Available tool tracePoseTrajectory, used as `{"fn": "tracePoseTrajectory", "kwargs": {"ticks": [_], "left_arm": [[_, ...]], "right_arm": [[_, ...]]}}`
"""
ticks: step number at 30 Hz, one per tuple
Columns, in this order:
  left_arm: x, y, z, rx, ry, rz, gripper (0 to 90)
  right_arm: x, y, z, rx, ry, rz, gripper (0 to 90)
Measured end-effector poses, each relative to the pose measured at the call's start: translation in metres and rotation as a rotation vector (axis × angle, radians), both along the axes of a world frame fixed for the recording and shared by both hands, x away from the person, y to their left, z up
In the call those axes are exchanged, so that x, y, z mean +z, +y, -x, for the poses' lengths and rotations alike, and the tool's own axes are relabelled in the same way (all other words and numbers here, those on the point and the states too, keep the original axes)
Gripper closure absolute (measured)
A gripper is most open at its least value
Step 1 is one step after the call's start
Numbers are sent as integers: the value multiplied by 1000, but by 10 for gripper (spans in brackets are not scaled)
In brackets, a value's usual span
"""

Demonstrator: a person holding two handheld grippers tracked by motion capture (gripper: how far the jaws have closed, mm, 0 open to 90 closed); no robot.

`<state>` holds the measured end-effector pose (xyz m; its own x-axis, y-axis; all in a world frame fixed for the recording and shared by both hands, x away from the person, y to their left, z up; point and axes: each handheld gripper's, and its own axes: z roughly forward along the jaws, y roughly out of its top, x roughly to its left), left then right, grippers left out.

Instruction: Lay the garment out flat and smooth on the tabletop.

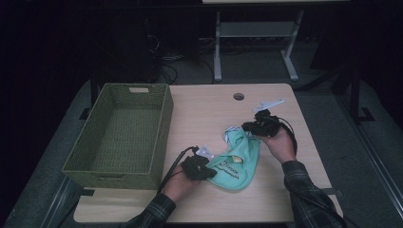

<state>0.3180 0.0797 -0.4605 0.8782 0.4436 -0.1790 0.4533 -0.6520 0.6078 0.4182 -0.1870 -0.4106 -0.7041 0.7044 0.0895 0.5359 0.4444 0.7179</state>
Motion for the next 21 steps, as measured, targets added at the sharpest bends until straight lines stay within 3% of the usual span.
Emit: {"fn": "tracePoseTrajectory", "kwargs": {"ticks": [11, 17, 21], "left_arm": [[-1, 0, 0, 5, 7, 11, 891], [0, 0, -1, 2, 7, 9, 890], [0, 1, -1, -6, 9, 2, 890]], "right_arm": [[-23, 37, -5, 48, 40, 37, 758], [-37, 42, -10, 34, 62, 64, 736], [-46, 45, -11, 34, 64, 112, 730]]}}
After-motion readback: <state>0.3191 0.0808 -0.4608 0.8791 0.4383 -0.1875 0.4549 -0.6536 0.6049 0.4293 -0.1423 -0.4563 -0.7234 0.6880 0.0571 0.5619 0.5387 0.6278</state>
